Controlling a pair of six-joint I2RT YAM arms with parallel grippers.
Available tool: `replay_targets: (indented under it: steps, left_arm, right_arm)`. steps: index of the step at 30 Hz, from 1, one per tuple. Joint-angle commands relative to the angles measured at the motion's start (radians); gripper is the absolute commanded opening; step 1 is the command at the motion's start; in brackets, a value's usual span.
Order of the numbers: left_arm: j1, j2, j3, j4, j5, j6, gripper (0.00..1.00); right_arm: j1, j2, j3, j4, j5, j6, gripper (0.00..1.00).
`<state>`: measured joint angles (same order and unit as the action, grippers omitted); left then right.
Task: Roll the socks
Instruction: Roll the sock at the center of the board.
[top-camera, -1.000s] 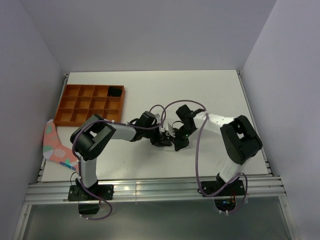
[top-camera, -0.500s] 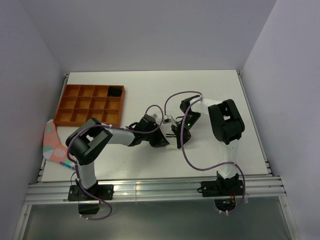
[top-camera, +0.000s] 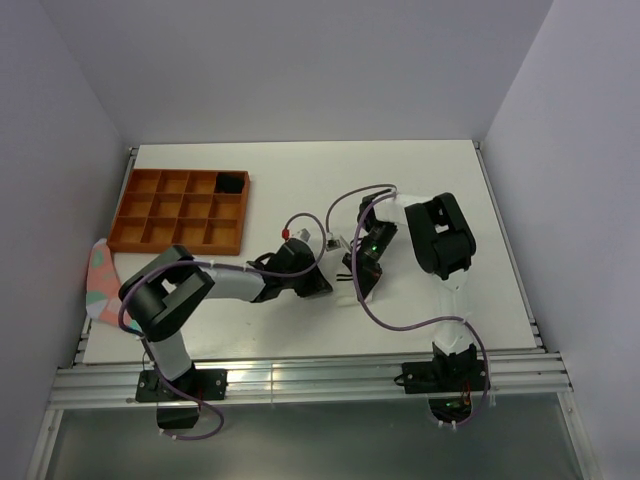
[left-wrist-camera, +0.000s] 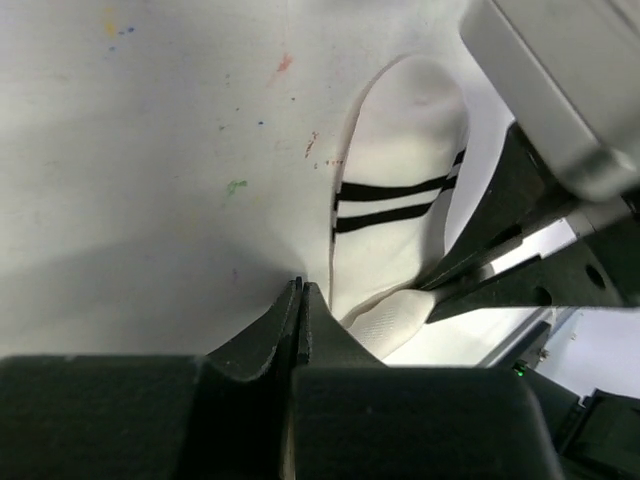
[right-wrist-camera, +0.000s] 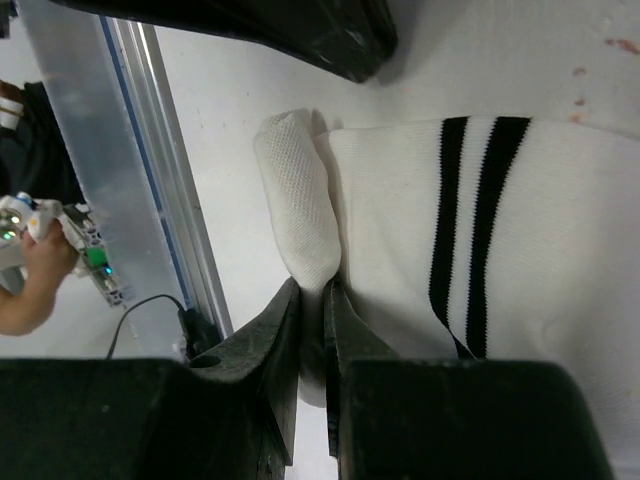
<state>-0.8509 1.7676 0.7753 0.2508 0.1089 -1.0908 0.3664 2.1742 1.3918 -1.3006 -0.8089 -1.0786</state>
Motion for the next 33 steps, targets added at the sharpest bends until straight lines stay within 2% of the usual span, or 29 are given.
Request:
replay_targets:
  steps: [1,4,6,10,11,13,16,21,25,33]
  left_arm:
    - [-0.017,-0.037,-0.039,-0.001,-0.096,0.042,0.04]
    - [-0.036,-0.065,-0.071,0.031,-0.104,0.051,0.04]
    - [-0.060,-0.085,-0.094,0.057,-0.172,0.083,0.07]
    - [-0.115,-0.151,-0.146,0.177,-0.234,0.163,0.16]
    - [-0.125,-0.164,-0.162,0.211,-0.245,0.217,0.22]
    - [-0.137,-0.195,-0.203,0.334,-0.209,0.297,0.26]
    - [-0.157,-0.235,-0.240,0.432,-0.118,0.465,0.37]
    - [-0.163,-0.212,-0.135,0.342,0.055,0.652,0.41]
    - [-0.188,-0.123,-0.015,0.219,0.064,0.755,0.43]
    - [-0.203,-0.042,0.044,0.182,0.044,0.816,0.42]
  right_arm:
    - [-0.006,0.007,0.039,-0.022,0.042,0.083,0.06]
    - [-0.006,0.004,0.029,0.007,0.053,0.117,0.04]
    - [-0.006,0.007,0.027,0.007,0.056,0.124,0.04]
    - [-0.006,0.021,0.032,0.038,0.082,0.154,0.04]
    - [-0.006,0.025,0.033,0.037,0.083,0.152,0.04]
    - [-0.006,0.039,0.045,0.023,0.080,0.152,0.04]
    - [-0.004,0.050,0.053,0.026,0.079,0.161,0.04]
    - [-0.004,0.070,0.067,0.026,0.077,0.167,0.04]
    - [-0.004,0.075,0.070,0.034,0.086,0.172,0.04]
    - [-0.006,0.070,0.067,0.031,0.093,0.178,0.04]
